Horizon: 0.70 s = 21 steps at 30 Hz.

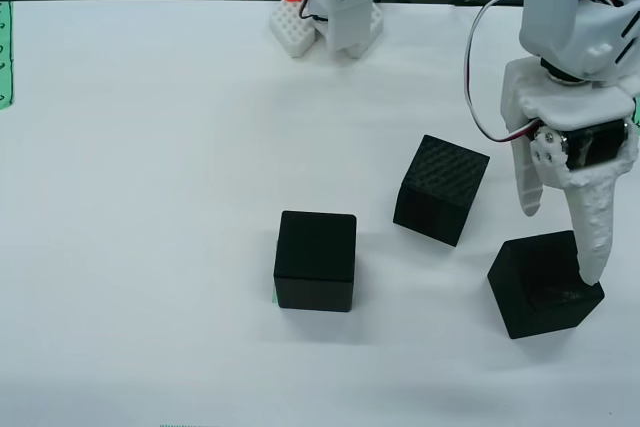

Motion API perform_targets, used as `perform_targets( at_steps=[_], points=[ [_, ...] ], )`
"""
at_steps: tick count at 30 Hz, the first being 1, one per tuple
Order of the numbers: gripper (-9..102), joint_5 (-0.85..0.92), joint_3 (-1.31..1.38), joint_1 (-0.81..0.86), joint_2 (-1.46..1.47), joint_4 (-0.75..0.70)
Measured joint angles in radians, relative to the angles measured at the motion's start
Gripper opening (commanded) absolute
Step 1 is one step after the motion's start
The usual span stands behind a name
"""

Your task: Stack 3 Blocks on the chosen place.

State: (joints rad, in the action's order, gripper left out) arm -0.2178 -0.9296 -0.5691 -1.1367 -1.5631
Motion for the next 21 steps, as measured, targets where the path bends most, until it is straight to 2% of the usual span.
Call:
perform_targets(
  at_steps=[21],
  points=[
    [33,-0.008,0.118,-0.002,0.193,-0.002]
  ],
)
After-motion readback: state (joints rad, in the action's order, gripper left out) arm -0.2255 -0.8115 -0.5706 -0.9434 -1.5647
